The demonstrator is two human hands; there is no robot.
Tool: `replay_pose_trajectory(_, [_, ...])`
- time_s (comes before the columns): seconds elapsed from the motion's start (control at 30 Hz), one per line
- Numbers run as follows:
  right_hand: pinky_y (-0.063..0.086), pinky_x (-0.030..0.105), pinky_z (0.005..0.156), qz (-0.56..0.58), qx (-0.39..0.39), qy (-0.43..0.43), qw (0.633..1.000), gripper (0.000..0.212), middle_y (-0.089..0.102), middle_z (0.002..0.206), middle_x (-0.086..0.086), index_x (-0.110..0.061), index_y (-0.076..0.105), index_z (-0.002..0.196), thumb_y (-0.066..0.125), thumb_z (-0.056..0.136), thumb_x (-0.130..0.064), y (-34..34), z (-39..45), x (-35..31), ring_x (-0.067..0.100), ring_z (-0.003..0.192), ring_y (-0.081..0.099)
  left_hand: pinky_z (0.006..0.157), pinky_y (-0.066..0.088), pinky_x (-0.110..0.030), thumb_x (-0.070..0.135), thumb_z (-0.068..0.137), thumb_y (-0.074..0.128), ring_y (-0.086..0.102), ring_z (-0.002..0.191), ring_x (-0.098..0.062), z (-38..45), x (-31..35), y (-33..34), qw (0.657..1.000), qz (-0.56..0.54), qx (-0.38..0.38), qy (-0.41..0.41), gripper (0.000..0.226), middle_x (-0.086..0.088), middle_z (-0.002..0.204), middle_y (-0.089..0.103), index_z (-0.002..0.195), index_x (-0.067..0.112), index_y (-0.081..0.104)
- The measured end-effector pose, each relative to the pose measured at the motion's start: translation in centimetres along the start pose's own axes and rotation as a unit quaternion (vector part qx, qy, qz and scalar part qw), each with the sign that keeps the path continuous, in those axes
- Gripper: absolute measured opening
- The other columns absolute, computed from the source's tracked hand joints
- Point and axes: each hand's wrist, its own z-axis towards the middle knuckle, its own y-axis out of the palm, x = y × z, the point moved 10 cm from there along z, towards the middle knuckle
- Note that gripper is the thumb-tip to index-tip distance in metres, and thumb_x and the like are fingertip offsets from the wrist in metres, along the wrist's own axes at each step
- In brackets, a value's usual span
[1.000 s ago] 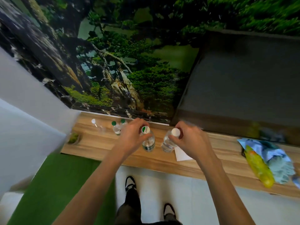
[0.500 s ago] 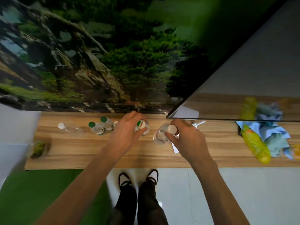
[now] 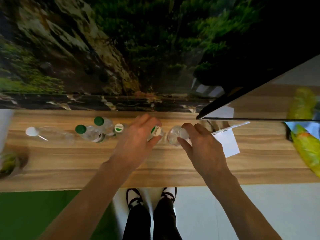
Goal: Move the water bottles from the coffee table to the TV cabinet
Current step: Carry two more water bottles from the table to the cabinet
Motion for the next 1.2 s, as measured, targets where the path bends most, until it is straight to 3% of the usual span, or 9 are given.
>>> replay_pose_trajectory(0.1, [0.043, 0.029, 0.056, -0.009, -0.003, -0.012, 1.0, 0.035, 0.066, 0.096, 0.005, -0.019, 0.063, 0.12, 0.077, 0.089, -0.028, 2.3, 0.5, 0.3, 0.029, 0.083, 0.067, 0.083, 0.055, -0.049, 0.023, 0.089, 0.077, 0.061, 0.108, -0.023, 0.5, -1.3, 2.1, 1.0, 0.007, -0.014, 0.012, 0.03, 0.003, 0.116, 0.061, 0.116, 0.024, 0.064])
replay_pose_trajectory(0.37, [0.035, 0.027, 0.059, 0.018, -0.019, -0.007, 1.0, 0.032, 0.063, 0.101, 0.005, -0.018, 0.062, 0.122, 0.073, 0.092, -0.024, 6.6, 1.7, 2.3, 0.031, 0.085, 0.065, 0.083, 0.052, -0.043, 0.024, 0.08, 0.085, 0.062, 0.1, -0.029, 1.7, -4.2, 6.0, 0.997, 0.077, -0.015, 0.029, 0.032, -0.003, 0.105, 0.07, 0.107, 0.017, 0.071])
replay_pose_trajectory(0.57, [0.034, 0.028, 0.061, 0.033, -0.03, -0.004, 0.999, 0.029, 0.062, 0.101, 0.005, -0.017, 0.062, 0.121, 0.07, 0.094, -0.025, 7.8, 2.7, 3.2, 0.031, 0.085, 0.064, 0.087, 0.029, -0.035, 0.032, 0.075, 0.087, 0.064, 0.095, -0.029, 2.6, -5.1, 7.1, 0.99, 0.136, 0.012, 0.029, 0.032, 0.0, 0.098, 0.075, 0.102, 0.02, 0.074])
replay_pose_trajectory(0.7, [0.037, 0.029, 0.057, 0.012, -0.042, -0.012, 0.999, 0.029, 0.064, 0.097, 0.006, -0.016, 0.064, 0.117, 0.073, 0.092, -0.025, 8.7, 3.3, 3.0, 0.032, 0.081, 0.067, 0.092, 0.029, -0.034, 0.027, 0.067, 0.094, 0.065, 0.095, -0.029, 3.0, -6.0, 7.9, 0.989, 0.148, 0.009, 0.025, 0.037, 0.002, 0.094, 0.075, 0.098, 0.02, 0.075])
replay_pose_trajectory(0.8, [0.044, 0.032, 0.062, -0.001, -0.059, -0.021, 0.998, 0.031, 0.064, 0.107, 0.006, -0.017, 0.06, 0.125, 0.066, 0.096, -0.028, 9.5, 3.7, 2.6, 0.03, 0.092, 0.067, 0.096, 0.029, -0.036, 0.026, 0.067, 0.094, 0.066, 0.097, -0.029, 3.2, -6.6, 8.7, 0.988, 0.151, 0.0, 0.019, 0.036, 0.001, 0.093, 0.076, 0.098, 0.02, 0.075])
replay_pose_trajectory(0.93, [0.038, 0.029, 0.062, 0.009, -0.064, -0.02, 0.998, 0.032, 0.062, 0.113, 0.006, -0.018, 0.058, 0.129, 0.063, 0.099, -0.027, 10.2, 4.2, 2.6, 0.028, 0.098, 0.065, 0.1, 0.03, -0.037, 0.026, 0.069, 0.092, 0.068, 0.096, -0.029, 3.4, -7.0, 9.7, 0.989, 0.15, -0.008, 0.011, 0.034, 0.001, 0.094, 0.076, 0.099, 0.02, 0.076])
replay_pose_trajectory(1.2, [0.041, 0.032, 0.061, 0.024, -0.086, -0.006, 0.996, 0.035, 0.059, 0.114, 0.008, -0.017, 0.057, 0.129, 0.066, 0.097, -0.025, 11.7, 4.0, 2.7, 0.03, 0.091, 0.067, 0.096, 0.029, -0.035, 0.028, 0.07, 0.091, 0.065, 0.094, -0.028, 3.9, -7.4, 9.8, 0.989, 0.146, -0.005, 0.014, 0.037, 0.003, 0.095, 0.073, 0.1, 0.021, 0.071])
